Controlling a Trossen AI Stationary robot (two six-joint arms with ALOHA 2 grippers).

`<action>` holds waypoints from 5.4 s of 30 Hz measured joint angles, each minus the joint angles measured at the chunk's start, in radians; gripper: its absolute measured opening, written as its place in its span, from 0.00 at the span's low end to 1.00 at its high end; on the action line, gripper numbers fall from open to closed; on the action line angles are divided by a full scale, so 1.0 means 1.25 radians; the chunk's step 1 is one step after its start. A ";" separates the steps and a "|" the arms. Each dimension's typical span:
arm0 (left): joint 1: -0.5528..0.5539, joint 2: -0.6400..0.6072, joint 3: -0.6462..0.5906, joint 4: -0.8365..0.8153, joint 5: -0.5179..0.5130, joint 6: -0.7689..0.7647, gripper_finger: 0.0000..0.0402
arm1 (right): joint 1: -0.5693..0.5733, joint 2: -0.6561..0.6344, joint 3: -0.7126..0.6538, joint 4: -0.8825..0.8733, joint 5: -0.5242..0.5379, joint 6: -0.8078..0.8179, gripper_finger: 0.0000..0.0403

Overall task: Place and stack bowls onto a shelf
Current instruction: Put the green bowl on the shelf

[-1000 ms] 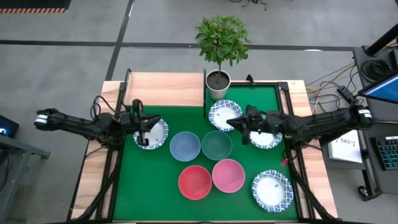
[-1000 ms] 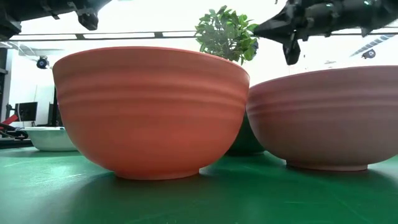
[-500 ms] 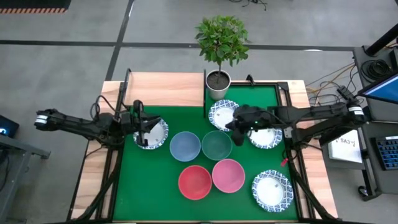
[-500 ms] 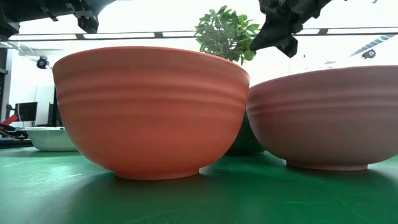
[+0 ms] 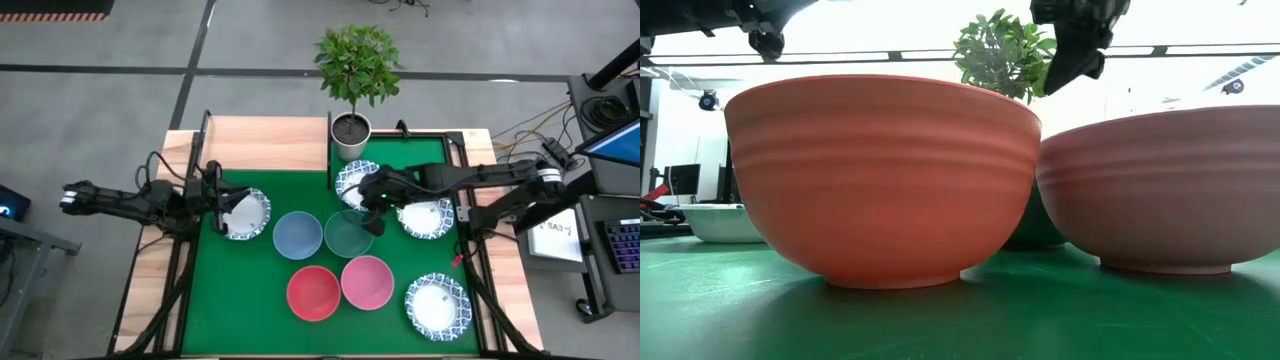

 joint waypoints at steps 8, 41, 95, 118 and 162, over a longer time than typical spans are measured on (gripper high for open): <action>0.000 -0.014 -0.001 -0.023 0.001 -0.021 0.10 | 0.001 0.120 0.097 -0.046 -0.072 0.025 0.02; 0.000 0.002 -0.001 -0.022 0.002 -0.027 0.10 | 0.148 0.311 0.154 0.052 -0.056 0.128 0.05; 0.000 0.007 -0.001 -0.022 -0.029 -0.017 0.10 | 0.144 0.287 0.245 0.015 -0.097 0.124 0.03; -0.010 -0.189 0.009 -0.100 0.054 -0.083 0.10 | 0.076 0.307 0.437 0.292 -0.027 -0.375 0.03; -0.009 -0.279 0.008 -0.141 0.135 -0.101 0.10 | -0.172 0.502 0.437 0.372 0.069 -0.468 0.03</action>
